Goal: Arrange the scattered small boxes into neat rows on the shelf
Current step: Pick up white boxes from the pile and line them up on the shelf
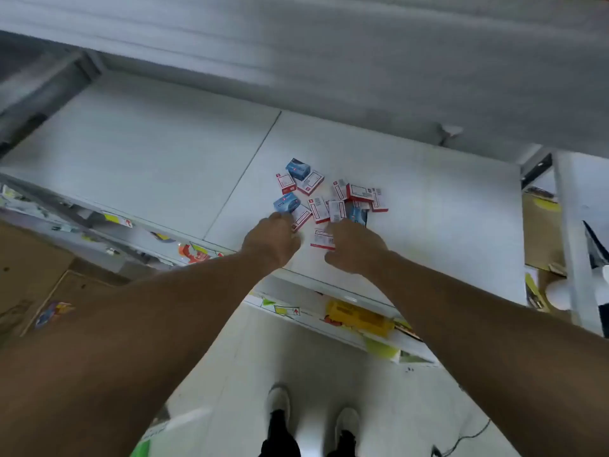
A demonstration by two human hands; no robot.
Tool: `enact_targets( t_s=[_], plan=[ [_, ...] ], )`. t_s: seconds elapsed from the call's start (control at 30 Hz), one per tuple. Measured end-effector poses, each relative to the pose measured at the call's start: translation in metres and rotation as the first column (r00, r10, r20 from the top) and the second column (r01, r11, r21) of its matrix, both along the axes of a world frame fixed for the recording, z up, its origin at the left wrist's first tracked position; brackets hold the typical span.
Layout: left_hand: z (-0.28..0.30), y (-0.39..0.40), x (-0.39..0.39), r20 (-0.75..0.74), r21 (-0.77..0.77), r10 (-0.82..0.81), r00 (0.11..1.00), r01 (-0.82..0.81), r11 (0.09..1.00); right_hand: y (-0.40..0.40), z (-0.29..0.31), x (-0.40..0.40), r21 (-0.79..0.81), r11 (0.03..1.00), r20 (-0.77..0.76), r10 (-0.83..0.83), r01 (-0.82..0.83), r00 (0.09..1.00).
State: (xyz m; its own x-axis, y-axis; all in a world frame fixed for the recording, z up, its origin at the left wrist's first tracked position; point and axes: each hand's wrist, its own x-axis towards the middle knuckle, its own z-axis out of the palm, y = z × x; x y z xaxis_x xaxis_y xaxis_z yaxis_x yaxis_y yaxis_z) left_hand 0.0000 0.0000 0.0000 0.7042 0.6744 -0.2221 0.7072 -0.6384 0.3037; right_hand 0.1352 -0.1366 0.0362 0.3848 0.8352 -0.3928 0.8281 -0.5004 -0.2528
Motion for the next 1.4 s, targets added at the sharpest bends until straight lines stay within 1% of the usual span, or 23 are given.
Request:
enact_targets(
  t_s=[0.07, 0.13, 0.27, 0.33, 0.43, 0.6, 0.7, 0.8, 0.9, 1.07, 1.27, 1.4],
  plan=[
    [-0.005, 0.009, 0.007, 0.026, 0.046, 0.013, 1.000, -0.014, 0.999, 0.007, -0.005, 0.001, 0.024, 0.999, 0.036, -0.049, 0.049, 0.998],
    [-0.012, 0.014, 0.013, 0.010, 0.112, -0.012, 1.000, 0.011, 0.994, 0.010, -0.014, -0.001, 0.028, 0.997, 0.082, -0.070, 0.068, 0.994],
    [-0.023, 0.020, 0.022, -0.001, 0.167, 0.010, 1.000, -0.009, 0.986, 0.017, -0.029, -0.006, 0.069, 0.994, 0.143, -0.095, 0.086, 0.985],
    [-0.026, 0.022, 0.023, 0.031, 0.146, 0.027, 0.999, -0.031, 0.989, 0.018, -0.034, -0.008, 0.107, 0.990, 0.155, -0.111, 0.095, 0.982],
    [-0.022, 0.024, 0.014, 0.107, 0.095, 0.013, 0.994, -0.024, 0.995, 0.015, -0.033, -0.007, 0.124, 0.988, 0.132, -0.113, 0.097, 0.985],
    [0.005, 0.020, -0.023, 0.130, 0.073, -0.016, 0.991, 0.007, 0.997, 0.008, -0.011, -0.007, 0.156, 0.986, 0.100, -0.083, 0.067, 0.992],
    [0.025, 0.018, -0.047, 0.101, 0.113, -0.023, 0.995, 0.012, 0.994, 0.008, 0.008, -0.011, 0.183, 0.983, 0.080, -0.037, 0.022, 0.996],
    [0.048, 0.010, -0.069, 0.122, 0.118, 0.061, 0.991, -0.075, 0.990, 0.008, 0.023, -0.017, 0.211, 0.976, 0.083, 0.029, -0.046, 0.996],
    [0.062, -0.001, -0.087, 0.135, 0.120, 0.103, 0.986, -0.119, 0.986, 0.010, 0.030, -0.025, 0.204, 0.972, 0.117, 0.097, -0.120, 0.988],
    [0.079, -0.019, -0.131, 0.124, 0.106, 0.222, 0.967, -0.235, 0.966, 0.021, 0.047, -0.055, 0.194, 0.951, 0.152, 0.215, -0.242, 0.965],
    [0.091, -0.008, -0.174, 0.123, 0.103, 0.294, 0.948, -0.307, 0.946, 0.046, 0.053, -0.092, 0.201, 0.926, 0.166, 0.290, -0.320, 0.943],
    [0.088, 0.005, -0.198, 0.123, 0.099, 0.300, 0.946, -0.313, 0.945, 0.060, 0.049, -0.114, 0.198, 0.925, 0.151, 0.298, -0.324, 0.943]
  ],
)
